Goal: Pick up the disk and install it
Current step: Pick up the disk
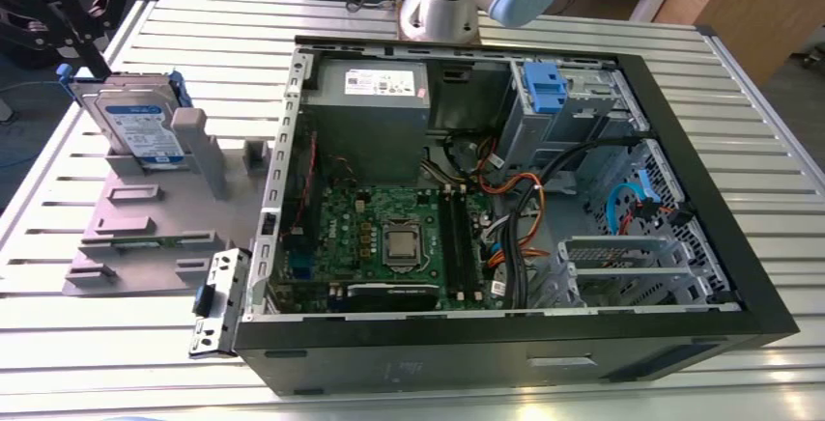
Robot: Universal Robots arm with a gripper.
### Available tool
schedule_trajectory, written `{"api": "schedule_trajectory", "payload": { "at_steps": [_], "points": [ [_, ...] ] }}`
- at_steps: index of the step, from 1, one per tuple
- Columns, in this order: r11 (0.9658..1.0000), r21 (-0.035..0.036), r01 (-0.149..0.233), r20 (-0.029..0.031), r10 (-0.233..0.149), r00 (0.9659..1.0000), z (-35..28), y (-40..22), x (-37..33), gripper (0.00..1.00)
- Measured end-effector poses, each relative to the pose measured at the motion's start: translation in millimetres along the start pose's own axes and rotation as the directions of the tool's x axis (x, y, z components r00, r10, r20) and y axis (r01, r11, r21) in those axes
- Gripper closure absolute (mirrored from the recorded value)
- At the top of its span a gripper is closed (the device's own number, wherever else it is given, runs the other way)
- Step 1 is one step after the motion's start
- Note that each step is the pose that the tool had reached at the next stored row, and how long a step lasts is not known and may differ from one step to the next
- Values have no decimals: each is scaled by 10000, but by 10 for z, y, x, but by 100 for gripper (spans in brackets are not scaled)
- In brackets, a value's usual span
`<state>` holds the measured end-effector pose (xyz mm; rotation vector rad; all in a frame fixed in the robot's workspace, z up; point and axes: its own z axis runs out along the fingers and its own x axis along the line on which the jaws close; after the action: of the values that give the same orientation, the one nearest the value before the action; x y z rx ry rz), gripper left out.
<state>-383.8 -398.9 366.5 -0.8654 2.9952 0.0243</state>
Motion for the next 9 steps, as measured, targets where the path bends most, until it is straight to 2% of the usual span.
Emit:
{"api": "schedule_trajectory", "payload": {
  "at_steps": [9],
  "points": [
    [10000, -1, 42, 0, -42, 10000, 1, 0, 0, 89]
  ]
}}
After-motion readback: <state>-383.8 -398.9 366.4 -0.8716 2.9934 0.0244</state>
